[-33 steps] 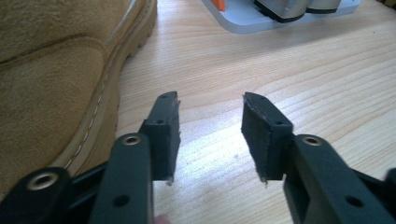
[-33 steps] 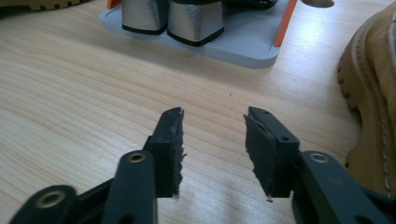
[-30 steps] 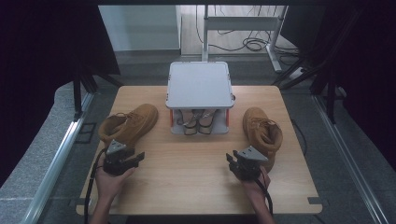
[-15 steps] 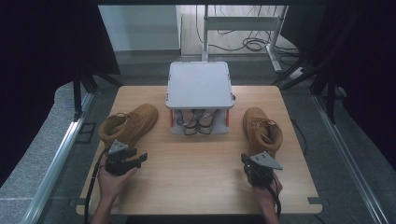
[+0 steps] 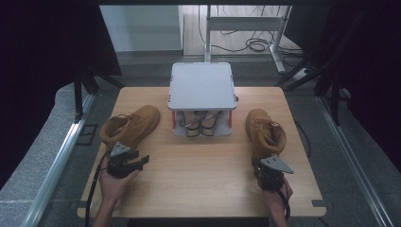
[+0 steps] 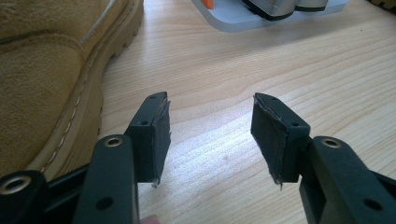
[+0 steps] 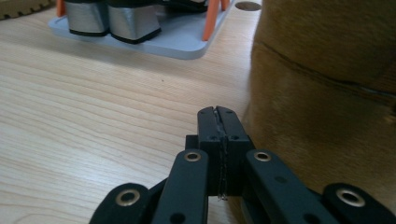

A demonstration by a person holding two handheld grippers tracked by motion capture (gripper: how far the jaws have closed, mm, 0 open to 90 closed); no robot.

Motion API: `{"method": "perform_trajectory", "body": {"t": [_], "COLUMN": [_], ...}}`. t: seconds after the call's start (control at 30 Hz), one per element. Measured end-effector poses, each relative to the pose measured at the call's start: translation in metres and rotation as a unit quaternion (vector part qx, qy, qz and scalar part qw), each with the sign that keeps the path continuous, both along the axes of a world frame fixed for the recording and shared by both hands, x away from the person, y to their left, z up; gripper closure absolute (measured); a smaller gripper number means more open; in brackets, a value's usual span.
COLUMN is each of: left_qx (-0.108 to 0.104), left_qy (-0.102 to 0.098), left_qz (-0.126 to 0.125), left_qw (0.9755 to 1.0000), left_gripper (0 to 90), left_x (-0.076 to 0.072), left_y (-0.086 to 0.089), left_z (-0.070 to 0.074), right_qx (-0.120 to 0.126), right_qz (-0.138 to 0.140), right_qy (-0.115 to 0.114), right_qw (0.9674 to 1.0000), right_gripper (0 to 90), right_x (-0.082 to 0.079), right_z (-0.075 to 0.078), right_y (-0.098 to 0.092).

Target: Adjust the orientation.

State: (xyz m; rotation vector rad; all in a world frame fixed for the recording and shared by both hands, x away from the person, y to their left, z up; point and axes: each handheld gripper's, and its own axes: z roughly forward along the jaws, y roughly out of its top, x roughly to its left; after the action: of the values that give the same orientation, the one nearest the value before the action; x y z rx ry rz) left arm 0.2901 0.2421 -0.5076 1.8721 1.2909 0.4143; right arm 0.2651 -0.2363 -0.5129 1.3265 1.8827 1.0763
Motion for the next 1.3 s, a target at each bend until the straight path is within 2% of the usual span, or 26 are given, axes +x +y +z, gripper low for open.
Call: {"method": "perform_trajectory", "body": {"t": [0.13,0.23,0.6,0.83,1.3], "left_qx": [-0.001,-0.001,0.000,0.001,0.002], "left_qy": [0.002,0.004,0.009,0.012,0.012], "left_qz": [-0.001,-0.003,-0.004,-0.006,-0.004], "left_qw": [1.0000,1.0000,1.0000,0.9999,0.9999], "left_gripper": [47.4,47.4,47.5,47.5,47.4], "left_x": [0.000,0.000,0.001,0.001,0.002], "left_y": [0.000,0.000,0.000,0.000,0.000], "left_z": [0.000,-0.001,-0.002,-0.003,-0.004], "right_qx": [-0.002,0.009,0.003,0.001,0.014], "right_qz": [-0.010,-0.002,0.013,0.000,-0.031], "right_qy": [-0.001,0.003,0.004,0.008,0.004], "right_qw": [0.9999,1.0000,0.9999,1.0000,0.9994], "right_gripper": [89.1,89.2,89.3,89.4,89.4], "right_x": [0.001,0.001,0.002,0.001,0.000], "right_z": [0.000,0.002,0.003,0.004,0.005], "right_y": [-0.007,-0.012,-0.016,-0.024,-0.049]}}
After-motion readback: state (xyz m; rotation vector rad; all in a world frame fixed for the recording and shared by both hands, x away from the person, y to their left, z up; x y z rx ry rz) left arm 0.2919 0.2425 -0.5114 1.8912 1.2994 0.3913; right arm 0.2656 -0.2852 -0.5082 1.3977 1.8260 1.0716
